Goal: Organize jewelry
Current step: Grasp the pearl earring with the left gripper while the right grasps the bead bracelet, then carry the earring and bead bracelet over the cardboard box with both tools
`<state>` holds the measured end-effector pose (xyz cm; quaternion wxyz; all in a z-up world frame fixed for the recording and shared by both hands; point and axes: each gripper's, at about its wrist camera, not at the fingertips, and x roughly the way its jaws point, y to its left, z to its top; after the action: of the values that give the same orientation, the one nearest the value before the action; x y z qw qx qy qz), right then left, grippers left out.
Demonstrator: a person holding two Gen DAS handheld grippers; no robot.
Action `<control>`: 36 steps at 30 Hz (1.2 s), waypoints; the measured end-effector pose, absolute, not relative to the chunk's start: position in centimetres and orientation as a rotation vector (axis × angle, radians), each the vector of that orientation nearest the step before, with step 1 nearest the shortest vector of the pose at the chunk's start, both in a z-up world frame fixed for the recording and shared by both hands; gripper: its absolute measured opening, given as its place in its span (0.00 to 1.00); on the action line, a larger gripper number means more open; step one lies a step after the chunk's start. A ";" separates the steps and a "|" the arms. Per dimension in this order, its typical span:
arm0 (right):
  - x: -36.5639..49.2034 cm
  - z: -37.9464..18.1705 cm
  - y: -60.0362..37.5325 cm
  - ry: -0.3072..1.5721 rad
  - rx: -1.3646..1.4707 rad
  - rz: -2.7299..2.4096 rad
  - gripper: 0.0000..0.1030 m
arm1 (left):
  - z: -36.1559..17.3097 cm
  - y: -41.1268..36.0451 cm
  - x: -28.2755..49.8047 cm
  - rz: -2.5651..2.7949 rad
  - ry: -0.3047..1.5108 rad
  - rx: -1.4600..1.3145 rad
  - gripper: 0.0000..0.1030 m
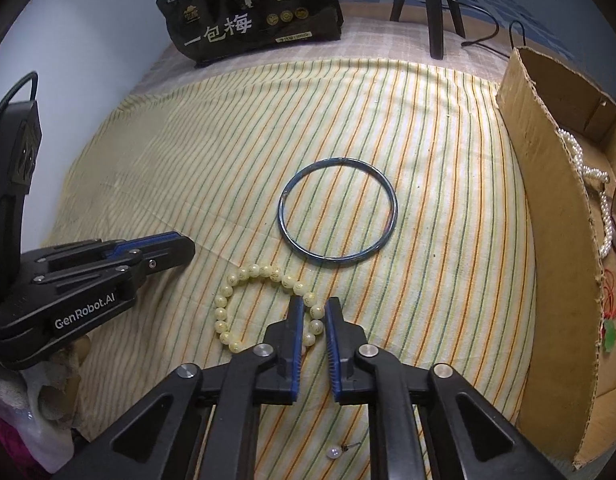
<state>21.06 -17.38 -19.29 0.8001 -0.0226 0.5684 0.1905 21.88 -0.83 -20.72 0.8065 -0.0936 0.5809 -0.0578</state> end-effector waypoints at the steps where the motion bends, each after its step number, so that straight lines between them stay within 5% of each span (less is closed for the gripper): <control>1: 21.1 -19.2 -17.3 1.214 -0.054 0.409 0.07 | -20.7 -0.8 21.9 -0.123 1.242 -0.200 0.06; 36: 18.7 -10.6 -18.7 0.956 -0.061 0.419 0.05 | -13.2 -1.2 19.8 -0.152 1.061 -0.223 0.06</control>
<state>18.67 -18.72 -10.56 0.8664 -0.0292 0.4567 0.2000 19.84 -1.24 -13.15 0.8540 -0.1060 0.5042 -0.0723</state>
